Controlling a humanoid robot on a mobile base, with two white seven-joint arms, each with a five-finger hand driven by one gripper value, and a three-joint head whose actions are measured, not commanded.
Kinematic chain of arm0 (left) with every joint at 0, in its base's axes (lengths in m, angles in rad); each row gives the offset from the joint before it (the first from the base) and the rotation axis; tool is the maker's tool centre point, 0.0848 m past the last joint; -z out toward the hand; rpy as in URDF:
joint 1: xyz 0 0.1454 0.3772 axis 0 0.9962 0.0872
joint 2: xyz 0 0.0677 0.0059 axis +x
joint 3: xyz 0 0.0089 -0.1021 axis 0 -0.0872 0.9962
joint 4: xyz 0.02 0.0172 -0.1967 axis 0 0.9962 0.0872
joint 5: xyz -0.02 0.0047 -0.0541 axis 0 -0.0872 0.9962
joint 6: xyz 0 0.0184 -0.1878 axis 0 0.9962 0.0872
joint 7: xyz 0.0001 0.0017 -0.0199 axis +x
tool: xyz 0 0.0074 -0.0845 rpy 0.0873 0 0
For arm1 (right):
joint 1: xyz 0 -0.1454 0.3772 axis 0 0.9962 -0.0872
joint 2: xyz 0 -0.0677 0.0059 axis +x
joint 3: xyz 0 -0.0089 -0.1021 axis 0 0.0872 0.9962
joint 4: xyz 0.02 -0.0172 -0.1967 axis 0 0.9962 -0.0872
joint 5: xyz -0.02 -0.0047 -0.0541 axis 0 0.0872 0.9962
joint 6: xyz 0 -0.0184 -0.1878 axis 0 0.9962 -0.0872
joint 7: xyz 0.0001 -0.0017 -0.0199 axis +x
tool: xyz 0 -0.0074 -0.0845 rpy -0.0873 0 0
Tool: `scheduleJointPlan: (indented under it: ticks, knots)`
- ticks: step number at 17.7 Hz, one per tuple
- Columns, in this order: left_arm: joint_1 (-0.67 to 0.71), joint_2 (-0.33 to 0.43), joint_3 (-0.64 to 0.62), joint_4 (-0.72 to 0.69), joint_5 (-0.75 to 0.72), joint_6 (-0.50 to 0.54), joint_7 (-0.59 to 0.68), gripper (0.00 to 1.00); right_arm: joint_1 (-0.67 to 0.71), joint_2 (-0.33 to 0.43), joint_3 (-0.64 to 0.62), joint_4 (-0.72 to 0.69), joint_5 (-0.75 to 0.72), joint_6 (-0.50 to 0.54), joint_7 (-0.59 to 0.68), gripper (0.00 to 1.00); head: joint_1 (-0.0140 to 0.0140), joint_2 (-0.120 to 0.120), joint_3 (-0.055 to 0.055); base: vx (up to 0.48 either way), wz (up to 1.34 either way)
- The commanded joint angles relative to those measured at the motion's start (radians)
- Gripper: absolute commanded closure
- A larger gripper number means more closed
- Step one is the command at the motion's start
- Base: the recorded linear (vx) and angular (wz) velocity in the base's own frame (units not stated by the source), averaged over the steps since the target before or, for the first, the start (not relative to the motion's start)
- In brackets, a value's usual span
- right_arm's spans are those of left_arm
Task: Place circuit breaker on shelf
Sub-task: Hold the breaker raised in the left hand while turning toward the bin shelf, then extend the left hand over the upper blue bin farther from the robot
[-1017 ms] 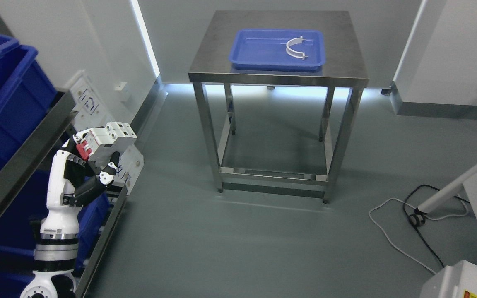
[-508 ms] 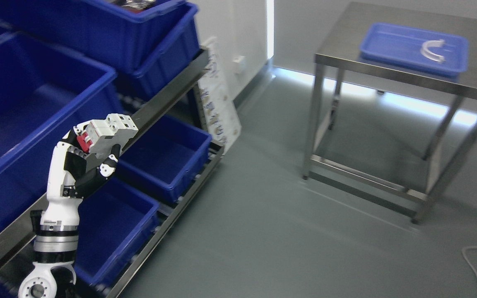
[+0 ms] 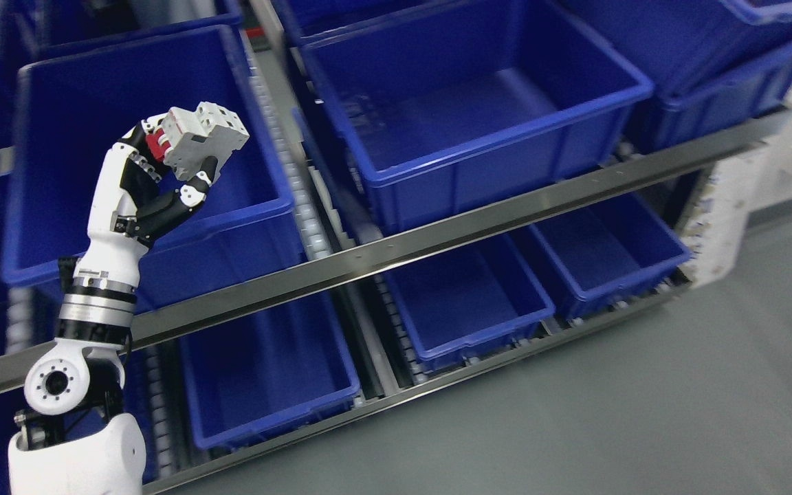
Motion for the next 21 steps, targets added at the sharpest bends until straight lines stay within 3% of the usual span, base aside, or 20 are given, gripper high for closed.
scheduleJointPlan:
  ticks: [1,8,13,16,19,21]
  knots:
    - [-0.091,0.093,-0.110,0.140,-0.133,0.017,-0.014,0.90,0.000,-0.018,0.020,0.000,0.000,0.241,0.000,0.00,0.0000,0.000,0.000,0.059,0.95]
    - [-0.289,0.116,-0.170,0.369,-0.145,0.128,-0.064,0.90,0.000,-0.018,0.020,0.000,0.000,0.241,0.000,0.00,0.0000,0.000,0.000,0.103,0.60]
    - [-0.435,0.154,-0.191,0.610,-0.188,0.126,-0.080,0.89,0.000,-0.018,0.020,0.000,0.000,0.241,0.000,0.00,0.0000,0.000,0.000,0.150,0.04]
    - [-0.517,0.177,-0.239,0.826,-0.256,0.104,-0.086,0.88,0.000,-0.018,0.020,0.001,0.000,0.241,0.000,0.00,0.0000,0.000,0.000,0.149,-0.12]
    - [-0.535,0.177,-0.301,0.868,-0.260,0.108,-0.121,0.88,0.000,-0.018,0.020,0.000,0.000,0.241,0.000,0.00,0.0000,0.000,0.000,0.113,-0.11]
    - [-0.577,0.170,-0.352,0.979,-0.260,0.102,-0.115,0.88,0.000,-0.018,0.020,0.000,0.000,0.241,0.000,0.00,0.0000,0.000,0.000,0.073,-0.07]
